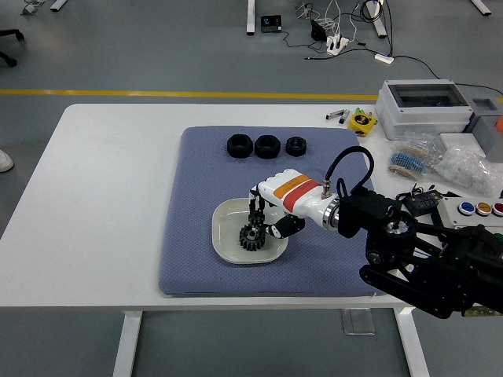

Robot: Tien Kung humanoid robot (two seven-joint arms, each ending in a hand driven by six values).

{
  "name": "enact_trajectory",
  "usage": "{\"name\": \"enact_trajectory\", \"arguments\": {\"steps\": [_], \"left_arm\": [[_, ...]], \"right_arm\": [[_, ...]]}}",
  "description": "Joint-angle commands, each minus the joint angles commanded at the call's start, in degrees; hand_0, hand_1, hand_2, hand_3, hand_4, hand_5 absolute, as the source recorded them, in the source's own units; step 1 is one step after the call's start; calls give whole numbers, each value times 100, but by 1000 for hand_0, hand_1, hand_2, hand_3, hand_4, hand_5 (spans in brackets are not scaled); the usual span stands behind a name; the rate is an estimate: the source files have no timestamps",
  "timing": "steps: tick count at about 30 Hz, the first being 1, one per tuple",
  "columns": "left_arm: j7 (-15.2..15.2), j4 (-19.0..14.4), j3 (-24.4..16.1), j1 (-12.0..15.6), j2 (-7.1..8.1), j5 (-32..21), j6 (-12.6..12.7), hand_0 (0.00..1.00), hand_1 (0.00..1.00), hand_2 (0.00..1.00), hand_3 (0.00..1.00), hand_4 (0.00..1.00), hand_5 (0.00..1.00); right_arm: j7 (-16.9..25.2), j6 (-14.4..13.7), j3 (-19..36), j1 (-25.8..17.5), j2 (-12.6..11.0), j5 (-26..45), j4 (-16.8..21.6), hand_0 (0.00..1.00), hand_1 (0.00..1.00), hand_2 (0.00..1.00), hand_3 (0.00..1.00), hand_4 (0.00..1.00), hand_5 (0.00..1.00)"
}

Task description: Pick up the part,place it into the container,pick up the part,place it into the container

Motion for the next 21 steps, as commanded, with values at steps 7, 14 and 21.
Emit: {"name": "enact_trajectory", "arguments": {"steps": [7,14,21], "left_arm": [[0,0,-25,-13,4,10,7,710,613,646,567,620,702],[-4,0,-8,-22,11,-11,10,711,612,645,567,620,702],[-8,0,-19,-30,11,-12,16,711,611,643,568,621,701]], "right_arm": [[-117,174,-196,104,146,90,-42,438,502,533,483,622,119],[-191,254,-213,150,272,186,-301,439,514,545,495,654,129],[-273,366,-259,190,339,187,-459,448,529,558,518,717,143]]}}
